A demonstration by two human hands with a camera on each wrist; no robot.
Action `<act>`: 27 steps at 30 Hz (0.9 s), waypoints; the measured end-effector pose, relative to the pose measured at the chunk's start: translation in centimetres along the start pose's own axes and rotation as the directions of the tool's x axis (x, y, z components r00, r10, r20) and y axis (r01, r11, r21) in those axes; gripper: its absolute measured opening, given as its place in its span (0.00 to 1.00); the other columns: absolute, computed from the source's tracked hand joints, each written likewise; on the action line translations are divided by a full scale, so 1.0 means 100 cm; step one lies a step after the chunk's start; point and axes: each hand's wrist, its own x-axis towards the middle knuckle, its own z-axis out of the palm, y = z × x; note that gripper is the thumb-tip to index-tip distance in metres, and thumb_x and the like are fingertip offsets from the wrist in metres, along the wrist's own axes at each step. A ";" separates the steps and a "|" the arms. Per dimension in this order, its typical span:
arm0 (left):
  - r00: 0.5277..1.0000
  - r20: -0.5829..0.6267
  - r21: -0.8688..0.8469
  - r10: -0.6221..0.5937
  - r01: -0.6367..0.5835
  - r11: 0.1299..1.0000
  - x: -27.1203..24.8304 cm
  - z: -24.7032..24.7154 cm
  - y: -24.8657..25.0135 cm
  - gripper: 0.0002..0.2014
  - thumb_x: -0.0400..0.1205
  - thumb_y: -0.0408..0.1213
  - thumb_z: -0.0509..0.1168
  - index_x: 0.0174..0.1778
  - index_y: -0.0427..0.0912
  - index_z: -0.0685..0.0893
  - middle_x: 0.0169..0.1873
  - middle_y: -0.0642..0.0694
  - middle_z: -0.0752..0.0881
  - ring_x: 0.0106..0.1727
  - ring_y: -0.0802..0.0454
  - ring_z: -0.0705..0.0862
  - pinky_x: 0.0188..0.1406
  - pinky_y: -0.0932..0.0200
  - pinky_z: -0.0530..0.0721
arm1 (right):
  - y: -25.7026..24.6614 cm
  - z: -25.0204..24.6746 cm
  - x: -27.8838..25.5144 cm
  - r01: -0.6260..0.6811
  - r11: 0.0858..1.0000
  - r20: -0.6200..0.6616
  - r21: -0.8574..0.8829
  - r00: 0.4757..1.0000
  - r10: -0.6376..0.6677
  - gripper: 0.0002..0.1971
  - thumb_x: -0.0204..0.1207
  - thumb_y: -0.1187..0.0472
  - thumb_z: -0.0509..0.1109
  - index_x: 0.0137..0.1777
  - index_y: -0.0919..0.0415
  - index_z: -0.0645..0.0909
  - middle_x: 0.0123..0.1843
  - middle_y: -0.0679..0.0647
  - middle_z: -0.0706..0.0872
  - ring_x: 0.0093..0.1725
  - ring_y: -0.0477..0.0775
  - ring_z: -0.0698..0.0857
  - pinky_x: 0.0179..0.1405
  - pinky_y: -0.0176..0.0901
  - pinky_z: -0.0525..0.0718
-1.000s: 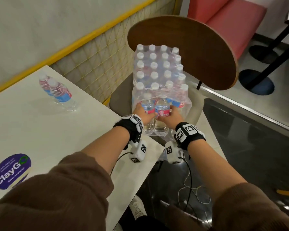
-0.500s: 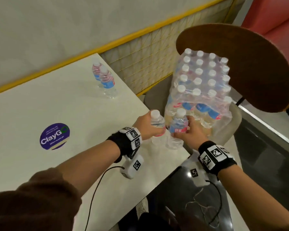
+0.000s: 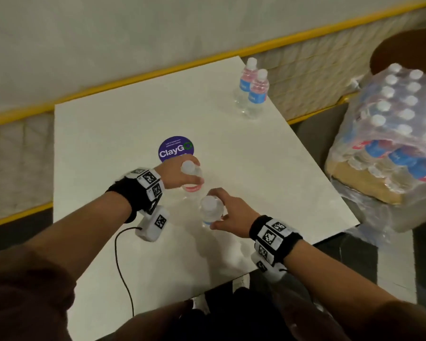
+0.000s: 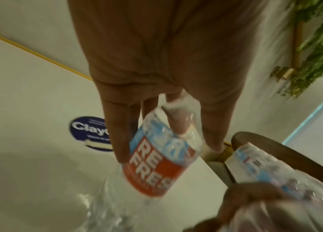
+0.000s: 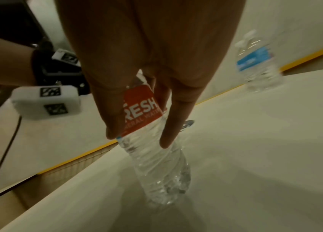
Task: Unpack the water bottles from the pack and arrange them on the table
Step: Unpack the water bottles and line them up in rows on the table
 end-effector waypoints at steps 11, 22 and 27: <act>0.968 0.184 0.295 -0.168 0.109 0.949 -0.040 -0.061 -0.068 0.24 0.74 0.34 0.72 0.66 0.54 0.80 0.65 0.46 0.77 0.61 0.47 0.77 0.48 0.60 0.80 | -0.082 0.094 0.057 0.104 0.992 0.114 -0.064 0.989 -0.097 0.39 0.65 0.61 0.78 0.75 0.55 0.62 0.68 0.60 0.77 0.65 0.62 0.77 0.65 0.58 0.77; 0.969 0.219 0.537 0.110 -0.214 0.816 -0.034 -0.030 0.045 0.22 0.81 0.48 0.64 0.72 0.48 0.74 0.70 0.50 0.76 0.70 0.50 0.75 0.68 0.56 0.73 | -0.037 0.039 0.007 -0.195 0.980 0.043 -0.040 0.979 0.197 0.26 0.73 0.57 0.74 0.71 0.57 0.73 0.65 0.55 0.81 0.63 0.56 0.81 0.61 0.44 0.78; 0.904 0.410 0.505 0.119 -0.334 0.796 -0.004 0.055 0.111 0.19 0.83 0.49 0.61 0.67 0.47 0.78 0.67 0.48 0.78 0.67 0.49 0.77 0.67 0.55 0.74 | 0.033 -0.027 -0.041 -0.417 0.907 -0.078 -0.059 0.908 0.412 0.18 0.72 0.55 0.74 0.62 0.58 0.81 0.58 0.54 0.86 0.54 0.53 0.82 0.54 0.41 0.77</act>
